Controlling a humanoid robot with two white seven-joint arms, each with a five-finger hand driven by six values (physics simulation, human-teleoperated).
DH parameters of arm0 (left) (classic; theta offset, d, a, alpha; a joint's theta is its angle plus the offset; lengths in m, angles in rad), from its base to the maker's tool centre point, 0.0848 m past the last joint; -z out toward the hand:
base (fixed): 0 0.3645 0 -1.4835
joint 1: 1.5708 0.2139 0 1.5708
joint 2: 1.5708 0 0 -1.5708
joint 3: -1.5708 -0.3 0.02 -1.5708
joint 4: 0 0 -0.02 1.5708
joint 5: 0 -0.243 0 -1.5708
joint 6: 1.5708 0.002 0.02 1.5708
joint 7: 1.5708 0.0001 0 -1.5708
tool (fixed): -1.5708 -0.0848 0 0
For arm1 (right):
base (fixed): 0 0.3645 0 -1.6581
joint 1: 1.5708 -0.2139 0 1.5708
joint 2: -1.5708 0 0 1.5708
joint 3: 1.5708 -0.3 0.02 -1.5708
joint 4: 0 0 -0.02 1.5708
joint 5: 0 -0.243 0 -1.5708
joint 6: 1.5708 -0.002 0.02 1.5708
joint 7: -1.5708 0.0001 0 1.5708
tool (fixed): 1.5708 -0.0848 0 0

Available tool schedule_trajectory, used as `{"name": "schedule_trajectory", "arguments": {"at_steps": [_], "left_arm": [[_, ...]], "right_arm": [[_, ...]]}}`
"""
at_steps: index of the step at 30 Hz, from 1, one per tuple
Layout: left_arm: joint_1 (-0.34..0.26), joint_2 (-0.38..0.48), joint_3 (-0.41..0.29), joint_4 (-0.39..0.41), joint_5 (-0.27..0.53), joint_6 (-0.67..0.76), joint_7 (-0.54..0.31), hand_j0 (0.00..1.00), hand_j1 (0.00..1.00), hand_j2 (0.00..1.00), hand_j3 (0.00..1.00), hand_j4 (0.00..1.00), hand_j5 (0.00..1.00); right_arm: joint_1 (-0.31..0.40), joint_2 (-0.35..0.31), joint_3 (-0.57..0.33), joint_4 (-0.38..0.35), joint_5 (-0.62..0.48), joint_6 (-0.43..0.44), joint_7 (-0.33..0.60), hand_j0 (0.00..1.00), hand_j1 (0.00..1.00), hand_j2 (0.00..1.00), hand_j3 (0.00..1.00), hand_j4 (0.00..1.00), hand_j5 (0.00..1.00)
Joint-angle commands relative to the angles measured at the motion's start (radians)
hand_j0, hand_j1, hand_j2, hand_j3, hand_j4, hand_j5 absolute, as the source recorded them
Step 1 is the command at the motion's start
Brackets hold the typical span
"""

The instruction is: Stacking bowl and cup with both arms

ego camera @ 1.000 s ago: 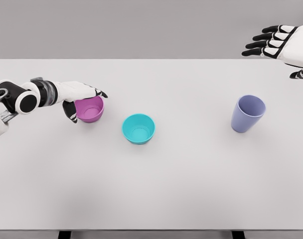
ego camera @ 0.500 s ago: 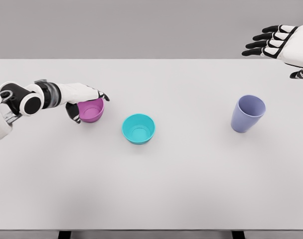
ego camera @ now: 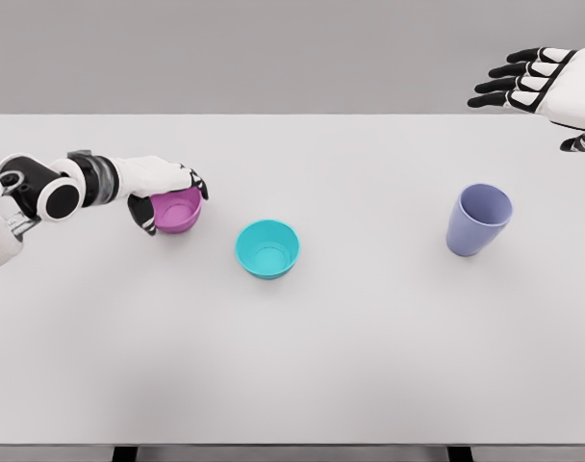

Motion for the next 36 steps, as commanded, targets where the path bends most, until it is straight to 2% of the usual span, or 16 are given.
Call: {"name": "schedule_trajectory", "arguments": {"at_steps": [1, 11, 14, 24, 28, 36], "left_arm": [[0.000, 0.002, 0.004, -0.004, -0.002, -0.003, 0.001, 0.70, 0.70, 0.70, 0.70, 0.70, 0.70], [-0.031, 0.014, 0.010, -0.050, -0.002, -0.083, 0.001, 0.67, 0.67, 0.67, 0.67, 0.67, 0.67], [-0.032, 0.043, 0.011, -0.108, 0.000, -0.084, 0.001, 0.67, 0.67, 0.67, 0.67, 0.67, 0.67], [-0.058, 0.063, 0.011, -0.162, 0.008, -0.132, 0.001, 0.69, 0.69, 0.69, 0.69, 0.69, 0.69], [-0.060, 0.088, 0.011, -0.209, 0.015, -0.133, 0.001, 0.69, 0.69, 0.69, 0.69, 0.69, 0.69], [-0.074, 0.091, 0.010, -0.238, 0.017, -0.164, 0.001, 0.69, 0.69, 0.69, 0.69, 0.69, 0.69]], "right_arm": [[0.000, 0.000, 0.000, 0.000, -0.004, 0.003, -0.001, 1.00, 1.00, 1.00, 1.00, 1.00, 1.00], [-0.002, 0.000, -0.003, 0.000, -0.004, 0.003, -0.001, 1.00, 1.00, 1.00, 1.00, 1.00, 1.00], [0.000, 0.000, -0.002, 0.000, -0.004, 0.003, -0.001, 1.00, 1.00, 1.00, 1.00, 1.00, 1.00], [0.000, -0.002, -0.002, 0.000, -0.004, 0.003, -0.001, 1.00, 1.00, 1.00, 1.00, 1.00, 1.00], [0.000, -0.002, -0.002, 0.000, -0.004, 0.003, -0.001, 1.00, 1.00, 1.00, 1.00, 1.00, 1.00], [0.000, 0.000, -0.003, 0.000, -0.005, 0.003, -0.001, 1.00, 1.00, 1.00, 1.00, 1.00, 1.00]]}}
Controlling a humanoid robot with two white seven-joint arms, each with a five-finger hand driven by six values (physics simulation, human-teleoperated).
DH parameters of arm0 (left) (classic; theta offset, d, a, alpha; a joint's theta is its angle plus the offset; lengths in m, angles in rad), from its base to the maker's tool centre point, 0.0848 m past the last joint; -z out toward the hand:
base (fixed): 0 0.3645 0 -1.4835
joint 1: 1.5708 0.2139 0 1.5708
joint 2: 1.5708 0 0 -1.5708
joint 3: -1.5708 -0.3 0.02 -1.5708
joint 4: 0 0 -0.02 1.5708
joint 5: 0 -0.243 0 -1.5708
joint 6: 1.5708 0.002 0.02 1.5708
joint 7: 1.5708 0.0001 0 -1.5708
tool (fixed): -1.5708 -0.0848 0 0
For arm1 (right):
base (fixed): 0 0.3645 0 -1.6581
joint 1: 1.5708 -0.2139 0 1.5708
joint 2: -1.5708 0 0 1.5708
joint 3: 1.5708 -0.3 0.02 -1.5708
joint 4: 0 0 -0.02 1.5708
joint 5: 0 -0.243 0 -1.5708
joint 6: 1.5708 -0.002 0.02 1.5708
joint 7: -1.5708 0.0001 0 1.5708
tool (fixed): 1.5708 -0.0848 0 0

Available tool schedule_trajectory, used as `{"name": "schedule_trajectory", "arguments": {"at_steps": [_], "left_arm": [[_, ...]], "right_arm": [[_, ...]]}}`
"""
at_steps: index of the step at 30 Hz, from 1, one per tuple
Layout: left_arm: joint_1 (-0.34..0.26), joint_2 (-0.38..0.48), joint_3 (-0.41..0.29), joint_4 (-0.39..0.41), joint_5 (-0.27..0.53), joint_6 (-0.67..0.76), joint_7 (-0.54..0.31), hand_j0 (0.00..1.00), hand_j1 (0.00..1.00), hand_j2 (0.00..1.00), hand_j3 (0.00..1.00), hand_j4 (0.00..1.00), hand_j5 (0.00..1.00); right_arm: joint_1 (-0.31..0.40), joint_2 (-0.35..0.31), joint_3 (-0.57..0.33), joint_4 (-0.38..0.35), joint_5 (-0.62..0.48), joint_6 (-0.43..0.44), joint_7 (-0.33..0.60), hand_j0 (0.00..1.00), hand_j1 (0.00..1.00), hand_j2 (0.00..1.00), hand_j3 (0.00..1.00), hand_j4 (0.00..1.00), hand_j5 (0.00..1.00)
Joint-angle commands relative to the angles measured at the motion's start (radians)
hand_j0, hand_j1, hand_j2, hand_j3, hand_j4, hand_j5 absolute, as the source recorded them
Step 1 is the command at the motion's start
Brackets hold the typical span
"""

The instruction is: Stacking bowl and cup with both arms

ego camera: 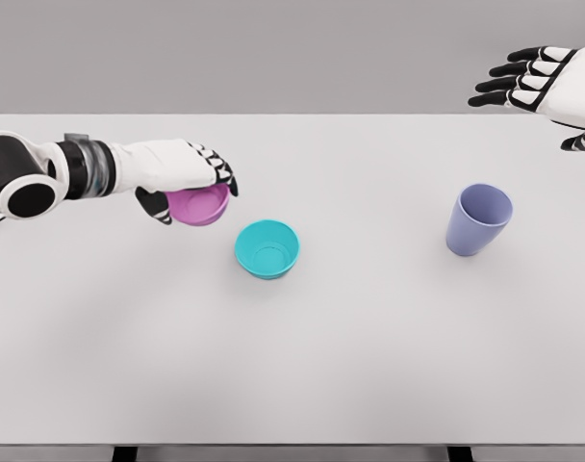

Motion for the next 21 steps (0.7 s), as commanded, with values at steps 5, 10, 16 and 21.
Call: {"name": "schedule_trajectory", "arguments": {"at_steps": [5, 10, 16, 21], "left_arm": [[-0.006, 0.001, -0.002, -0.024, 0.001, -0.020, 0.001, 0.69, 0.69, 0.69, 0.69, 0.69, 0.69], [-0.014, 0.000, -0.008, -0.036, 0.001, -0.033, 0.001, 0.70, 0.70, 0.70, 0.70, 0.70, 0.70], [-0.015, -0.009, -0.011, -0.037, 0.000, -0.059, 0.001, 0.70, 0.70, 0.70, 0.70, 0.70, 0.70], [-0.015, -0.029, -0.026, -0.039, 0.000, -0.059, 0.001, 0.70, 0.70, 0.70, 0.70, 0.70, 0.70]], "right_arm": [[0.000, 0.000, -0.001, 0.000, -0.005, 0.003, -0.001, 1.00, 1.00, 1.00, 1.00, 1.00, 1.00], [0.002, 0.000, -0.001, 0.000, -0.005, 0.003, -0.001, 1.00, 1.00, 1.00, 1.00, 1.00, 1.00], [0.002, -0.002, 0.001, 0.000, -0.005, 0.003, -0.001, 1.00, 1.00, 1.00, 1.00, 1.00, 1.00], [0.000, -0.006, 0.002, 0.000, -0.005, 0.003, -0.001, 1.00, 1.00, 1.00, 1.00, 1.00, 1.00]]}}
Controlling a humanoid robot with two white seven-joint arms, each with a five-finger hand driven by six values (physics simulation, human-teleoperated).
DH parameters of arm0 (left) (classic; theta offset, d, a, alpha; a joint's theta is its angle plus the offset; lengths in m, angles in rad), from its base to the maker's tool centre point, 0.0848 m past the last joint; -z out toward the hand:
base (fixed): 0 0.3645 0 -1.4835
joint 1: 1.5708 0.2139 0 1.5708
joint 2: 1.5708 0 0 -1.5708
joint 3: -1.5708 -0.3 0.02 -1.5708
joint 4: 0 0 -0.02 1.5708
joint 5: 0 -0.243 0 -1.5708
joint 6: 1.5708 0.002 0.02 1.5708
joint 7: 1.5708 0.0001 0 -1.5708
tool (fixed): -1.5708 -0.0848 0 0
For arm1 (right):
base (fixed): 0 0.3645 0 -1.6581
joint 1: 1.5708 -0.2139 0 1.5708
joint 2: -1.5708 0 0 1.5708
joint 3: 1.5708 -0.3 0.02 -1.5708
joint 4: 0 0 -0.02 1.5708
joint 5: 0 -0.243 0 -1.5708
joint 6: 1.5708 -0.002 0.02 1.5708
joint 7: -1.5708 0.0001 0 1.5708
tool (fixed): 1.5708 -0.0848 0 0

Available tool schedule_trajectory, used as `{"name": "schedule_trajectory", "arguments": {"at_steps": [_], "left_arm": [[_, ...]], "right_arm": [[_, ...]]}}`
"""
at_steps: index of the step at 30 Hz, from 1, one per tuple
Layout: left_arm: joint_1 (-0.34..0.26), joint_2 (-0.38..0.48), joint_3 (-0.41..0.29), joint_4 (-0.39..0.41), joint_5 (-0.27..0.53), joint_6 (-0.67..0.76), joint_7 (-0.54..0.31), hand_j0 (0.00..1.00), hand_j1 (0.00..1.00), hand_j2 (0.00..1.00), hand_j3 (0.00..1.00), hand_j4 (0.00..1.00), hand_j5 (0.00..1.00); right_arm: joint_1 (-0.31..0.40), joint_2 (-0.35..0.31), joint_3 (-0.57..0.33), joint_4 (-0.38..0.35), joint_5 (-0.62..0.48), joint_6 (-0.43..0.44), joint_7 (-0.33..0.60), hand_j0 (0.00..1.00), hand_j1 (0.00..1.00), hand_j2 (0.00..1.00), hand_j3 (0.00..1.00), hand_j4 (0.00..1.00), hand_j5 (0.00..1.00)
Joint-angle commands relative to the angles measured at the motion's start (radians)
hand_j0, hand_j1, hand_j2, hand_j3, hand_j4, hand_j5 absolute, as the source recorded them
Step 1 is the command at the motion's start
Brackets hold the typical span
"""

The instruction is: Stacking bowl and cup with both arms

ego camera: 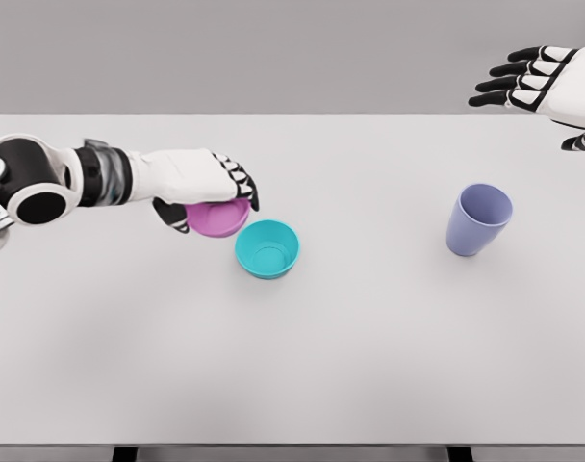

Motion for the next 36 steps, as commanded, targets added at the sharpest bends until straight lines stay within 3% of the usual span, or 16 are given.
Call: {"name": "schedule_trajectory", "arguments": {"at_steps": [1, 10, 14, 19, 36], "left_arm": [[0.000, -0.015, -0.006, -0.001, -0.001, -0.007, 0.001, 0.70, 0.70, 0.70, 0.70, 0.70, 0.70], [0.000, -0.053, -0.007, -0.001, -0.004, -0.054, 0.001, 0.70, 0.70, 0.70, 0.70, 0.70, 0.70], [0.000, -0.058, -0.006, -0.001, -0.009, -0.071, 0.001, 0.70, 0.70, 0.70, 0.70, 0.70, 0.70], [0.002, -0.082, -0.015, -0.001, -0.010, -0.071, 0.001, 0.70, 0.70, 0.70, 0.70, 0.70, 0.70], [0.006, -0.120, -0.060, 0.013, -0.041, -0.059, 0.001, 0.71, 0.71, 0.71, 0.71, 0.71, 0.71]], "right_arm": [[-0.002, -0.005, 0.000, 0.000, -0.004, 0.003, -0.001, 1.00, 1.00, 1.00, 1.00, 1.00, 1.00], [-0.012, -0.006, 0.008, 0.000, -0.005, 0.003, -0.001, 0.99, 0.99, 0.99, 0.99, 0.99, 0.99], [-0.043, -0.045, 0.020, 0.017, -0.027, 0.003, -0.001, 1.00, 1.00, 1.00, 1.00, 1.00, 1.00], [-0.094, -0.045, 0.197, 0.000, -0.028, 0.003, -0.001, 1.00, 1.00, 1.00, 1.00, 1.00, 1.00], [-0.095, -0.017, 0.310, 0.075, 0.010, 0.003, -0.001, 1.00, 1.00, 1.00, 1.00, 1.00, 1.00]]}}
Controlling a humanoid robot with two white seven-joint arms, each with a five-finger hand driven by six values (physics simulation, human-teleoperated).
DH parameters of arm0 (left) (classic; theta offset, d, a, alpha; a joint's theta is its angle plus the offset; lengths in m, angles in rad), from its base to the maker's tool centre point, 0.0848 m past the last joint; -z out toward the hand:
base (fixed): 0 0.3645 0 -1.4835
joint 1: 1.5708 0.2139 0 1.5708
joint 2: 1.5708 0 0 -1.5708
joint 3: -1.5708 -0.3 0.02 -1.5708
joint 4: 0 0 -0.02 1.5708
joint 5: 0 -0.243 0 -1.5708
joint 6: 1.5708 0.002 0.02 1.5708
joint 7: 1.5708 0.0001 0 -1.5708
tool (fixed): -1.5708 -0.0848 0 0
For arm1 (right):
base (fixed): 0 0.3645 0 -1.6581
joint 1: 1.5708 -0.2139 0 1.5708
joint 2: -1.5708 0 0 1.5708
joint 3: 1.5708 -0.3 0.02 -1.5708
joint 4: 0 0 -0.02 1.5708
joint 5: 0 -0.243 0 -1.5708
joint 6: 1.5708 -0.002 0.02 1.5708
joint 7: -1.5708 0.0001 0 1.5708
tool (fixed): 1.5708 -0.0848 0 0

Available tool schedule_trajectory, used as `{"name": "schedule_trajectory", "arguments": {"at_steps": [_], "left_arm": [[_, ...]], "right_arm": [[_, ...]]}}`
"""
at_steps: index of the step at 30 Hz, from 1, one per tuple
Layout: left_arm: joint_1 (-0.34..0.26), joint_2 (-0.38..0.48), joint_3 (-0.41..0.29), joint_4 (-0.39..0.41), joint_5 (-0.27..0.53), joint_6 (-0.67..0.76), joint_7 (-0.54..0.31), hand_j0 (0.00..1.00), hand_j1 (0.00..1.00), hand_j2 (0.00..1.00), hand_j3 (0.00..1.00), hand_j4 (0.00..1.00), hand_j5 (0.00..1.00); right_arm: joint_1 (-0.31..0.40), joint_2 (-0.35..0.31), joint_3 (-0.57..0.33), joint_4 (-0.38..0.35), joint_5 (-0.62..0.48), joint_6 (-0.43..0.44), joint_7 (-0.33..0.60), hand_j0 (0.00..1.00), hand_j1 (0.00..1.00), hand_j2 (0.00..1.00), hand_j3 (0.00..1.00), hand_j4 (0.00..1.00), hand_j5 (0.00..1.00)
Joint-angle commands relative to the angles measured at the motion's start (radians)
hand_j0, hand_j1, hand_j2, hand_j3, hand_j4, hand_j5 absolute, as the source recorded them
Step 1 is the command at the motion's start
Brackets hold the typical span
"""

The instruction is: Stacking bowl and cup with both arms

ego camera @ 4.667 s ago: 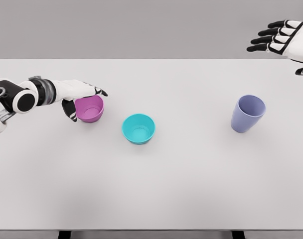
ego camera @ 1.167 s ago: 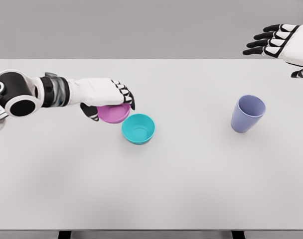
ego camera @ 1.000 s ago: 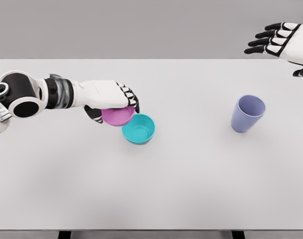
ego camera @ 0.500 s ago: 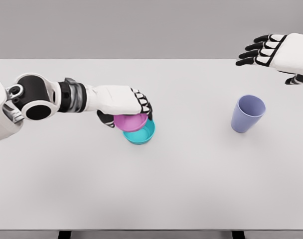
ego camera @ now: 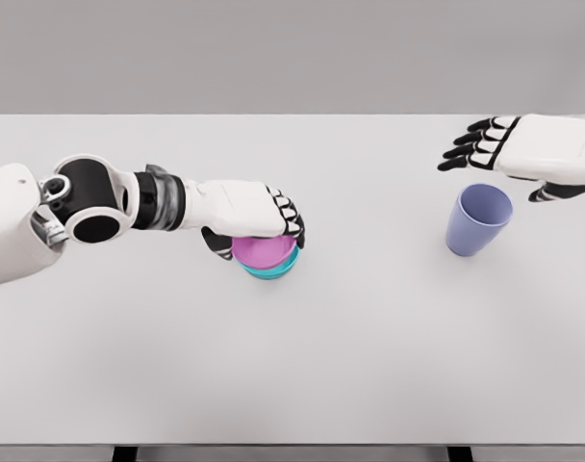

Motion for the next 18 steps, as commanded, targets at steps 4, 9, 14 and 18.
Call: {"name": "schedule_trajectory", "arguments": {"at_steps": [4, 9, 14, 18], "left_arm": [[0.000, -0.002, -0.004, 0.008, -0.019, 0.000, 0.000, 0.71, 0.71, 0.71, 0.71, 0.71, 0.71], [-0.003, -0.002, -0.004, 0.016, -0.019, -0.006, 0.000, 0.71, 0.71, 0.71, 0.71, 0.71, 0.71], [-0.005, -0.008, -0.004, 0.029, -0.033, -0.008, 0.000, 0.71, 0.71, 0.71, 0.71, 0.71, 0.71], [-0.005, -0.023, -0.004, 0.032, -0.035, -0.008, 0.000, 0.71, 0.71, 0.71, 0.71, 0.71, 0.71]], "right_arm": [[0.006, -0.006, 0.027, 0.013, 0.007, 0.003, 0.000, 1.00, 1.00, 1.00, 1.00, 1.00, 1.00], [0.006, -0.002, 0.040, 0.032, 0.016, 0.003, 0.000, 1.00, 1.00, 1.00, 1.00, 1.00, 1.00], [0.006, 0.009, 0.041, 0.032, 0.016, 0.003, 0.000, 1.00, 1.00, 1.00, 1.00, 1.00, 1.00], [0.005, 0.032, 0.043, 0.073, 0.030, 0.003, 0.000, 1.00, 1.00, 1.00, 1.00, 1.00, 1.00]]}}
